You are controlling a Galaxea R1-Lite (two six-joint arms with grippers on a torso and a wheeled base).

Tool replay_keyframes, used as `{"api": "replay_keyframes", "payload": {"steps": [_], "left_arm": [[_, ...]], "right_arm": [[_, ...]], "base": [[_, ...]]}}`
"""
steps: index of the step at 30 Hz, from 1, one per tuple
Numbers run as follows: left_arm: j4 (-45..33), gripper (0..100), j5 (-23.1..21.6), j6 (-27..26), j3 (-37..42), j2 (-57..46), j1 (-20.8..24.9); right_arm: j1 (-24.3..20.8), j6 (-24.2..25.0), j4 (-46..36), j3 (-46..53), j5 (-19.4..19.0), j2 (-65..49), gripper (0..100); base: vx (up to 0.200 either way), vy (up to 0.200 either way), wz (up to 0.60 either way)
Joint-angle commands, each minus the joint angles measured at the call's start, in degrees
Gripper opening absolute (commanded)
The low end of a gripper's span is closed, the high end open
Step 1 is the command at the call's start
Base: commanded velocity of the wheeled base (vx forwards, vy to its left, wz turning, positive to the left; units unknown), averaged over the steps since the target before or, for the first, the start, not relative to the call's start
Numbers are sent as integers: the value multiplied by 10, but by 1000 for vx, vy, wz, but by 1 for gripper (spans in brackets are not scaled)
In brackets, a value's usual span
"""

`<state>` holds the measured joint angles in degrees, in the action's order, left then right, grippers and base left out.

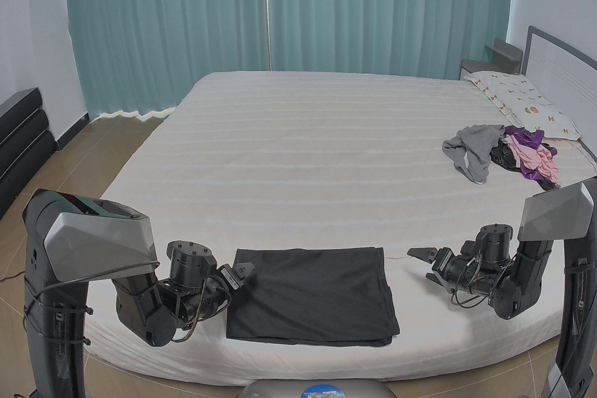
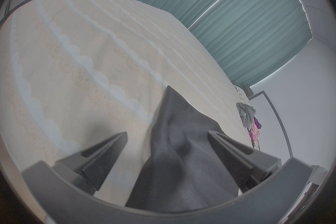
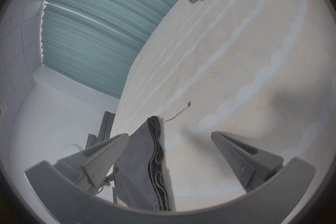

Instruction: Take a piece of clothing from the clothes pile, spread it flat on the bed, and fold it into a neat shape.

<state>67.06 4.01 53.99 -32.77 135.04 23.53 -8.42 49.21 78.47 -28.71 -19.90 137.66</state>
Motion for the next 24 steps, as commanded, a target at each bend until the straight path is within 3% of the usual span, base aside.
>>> {"api": "replay_keyframes", "payload": {"steps": [1,18,24], "left_arm": [[0,100,0,1,1,1,-4],[5,100,-1,11,15,-7,-30],[15,100,-7,8,44,-21,-31]], "right_arm": [[0,0,0,1,0,0,100],[-15,2,29,37,0,-4,100],[-22,2,34,64,20,-12,100]], "base": [[0,0,0],[0,0,0],[0,0,0]]}}
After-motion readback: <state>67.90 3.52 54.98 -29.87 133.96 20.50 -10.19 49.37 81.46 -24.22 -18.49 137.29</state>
